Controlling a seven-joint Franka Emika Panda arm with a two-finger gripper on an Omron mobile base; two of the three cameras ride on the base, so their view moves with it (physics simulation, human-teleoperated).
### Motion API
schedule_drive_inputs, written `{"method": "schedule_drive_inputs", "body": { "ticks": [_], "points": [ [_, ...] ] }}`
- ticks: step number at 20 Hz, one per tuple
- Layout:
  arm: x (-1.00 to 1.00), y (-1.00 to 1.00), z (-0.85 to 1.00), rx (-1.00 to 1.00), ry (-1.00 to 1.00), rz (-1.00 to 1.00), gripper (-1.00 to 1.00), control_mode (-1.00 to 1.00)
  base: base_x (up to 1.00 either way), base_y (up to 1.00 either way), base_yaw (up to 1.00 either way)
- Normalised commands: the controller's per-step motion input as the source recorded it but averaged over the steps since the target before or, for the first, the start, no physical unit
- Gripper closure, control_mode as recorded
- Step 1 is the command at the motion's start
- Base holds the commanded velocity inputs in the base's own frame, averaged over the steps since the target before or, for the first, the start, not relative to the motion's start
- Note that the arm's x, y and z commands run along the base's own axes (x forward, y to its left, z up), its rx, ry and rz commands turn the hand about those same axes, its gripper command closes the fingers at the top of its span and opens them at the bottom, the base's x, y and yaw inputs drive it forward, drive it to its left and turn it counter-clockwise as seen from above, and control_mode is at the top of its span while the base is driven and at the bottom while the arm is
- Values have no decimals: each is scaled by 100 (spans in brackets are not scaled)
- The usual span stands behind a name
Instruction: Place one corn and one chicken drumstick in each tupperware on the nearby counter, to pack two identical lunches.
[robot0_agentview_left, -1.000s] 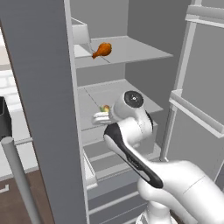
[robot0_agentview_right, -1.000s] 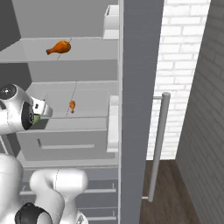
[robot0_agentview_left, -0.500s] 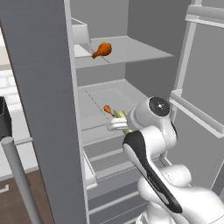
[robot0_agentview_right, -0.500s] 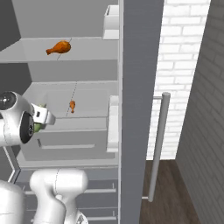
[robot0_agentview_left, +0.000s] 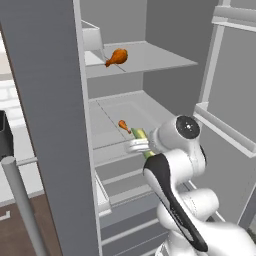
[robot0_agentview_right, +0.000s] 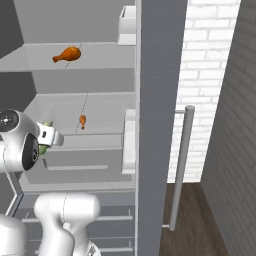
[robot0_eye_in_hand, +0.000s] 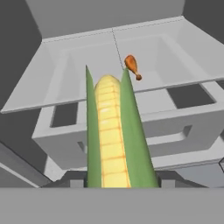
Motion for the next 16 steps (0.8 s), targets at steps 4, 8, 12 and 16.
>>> {"method": "schedule_drive_inputs", "body": {
  "ticks": [4, 8, 12, 16],
  "points": [
    [-22, -51, -2, 0, 0, 22, 100, -100, 0, 0, 0],
    [-9, -13, -9, 0, 0, 10, 100, 100, -12, -6, 10],
    [0, 0, 0, 0, 0, 0, 100, 100, -37, -1, 23],
    [0, 0, 0, 0, 0, 0, 100, 100, -39, -3, 35]
  ]
}}
